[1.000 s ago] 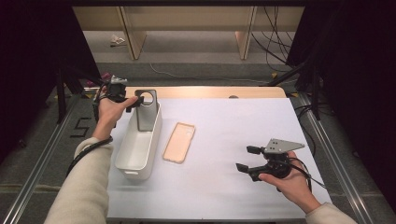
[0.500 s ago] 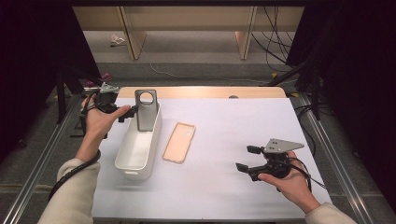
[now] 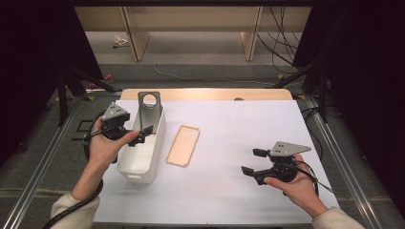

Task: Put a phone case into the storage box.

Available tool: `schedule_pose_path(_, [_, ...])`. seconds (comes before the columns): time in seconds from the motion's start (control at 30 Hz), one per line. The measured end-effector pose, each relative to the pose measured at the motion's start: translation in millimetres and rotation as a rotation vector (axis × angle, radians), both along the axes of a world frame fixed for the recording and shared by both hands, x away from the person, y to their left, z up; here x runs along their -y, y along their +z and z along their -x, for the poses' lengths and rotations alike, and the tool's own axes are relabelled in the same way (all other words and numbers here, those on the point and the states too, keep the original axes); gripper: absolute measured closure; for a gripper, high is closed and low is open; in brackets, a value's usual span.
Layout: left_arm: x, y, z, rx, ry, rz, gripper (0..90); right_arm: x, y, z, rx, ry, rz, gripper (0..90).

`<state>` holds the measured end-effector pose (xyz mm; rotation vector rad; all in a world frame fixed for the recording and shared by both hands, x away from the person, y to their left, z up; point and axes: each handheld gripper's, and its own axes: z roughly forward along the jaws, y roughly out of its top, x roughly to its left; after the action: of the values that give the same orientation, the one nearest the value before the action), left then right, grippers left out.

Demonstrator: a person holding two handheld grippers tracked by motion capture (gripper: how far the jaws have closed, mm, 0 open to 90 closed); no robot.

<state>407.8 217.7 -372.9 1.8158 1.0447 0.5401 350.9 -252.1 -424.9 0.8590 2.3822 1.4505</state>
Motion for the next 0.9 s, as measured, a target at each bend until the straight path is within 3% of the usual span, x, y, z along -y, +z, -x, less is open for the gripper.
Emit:
schedule_pose_path(0.23, [28.4, -13.6, 24.0, -0.003, -0.082, 0.015, 0.0, 3.3, -0.9, -0.3, 0.000, -0.004, -0.005, 18.9])
schedule_pose_path(0.43, [45.2, -17.7, 40.9, 0.043, -0.110, 0.004, 0.0, 3.3, -0.5, -0.7, 0.005, 0.004, -0.007, 18.9])
schedule_pose_path(0.73, [54.5, -29.8, 74.0, 0.072, -0.120, 0.009, 0.0, 0.4, -1.2, -5.5, 0.002, 0.015, -0.013, 19.0])
schedule_pose_path(0.9, [54.6, -33.8, 85.1, 0.085, -0.127, -0.013, 0.0, -4.4, -0.2, -6.0, 0.008, 0.021, -0.006, 18.9])
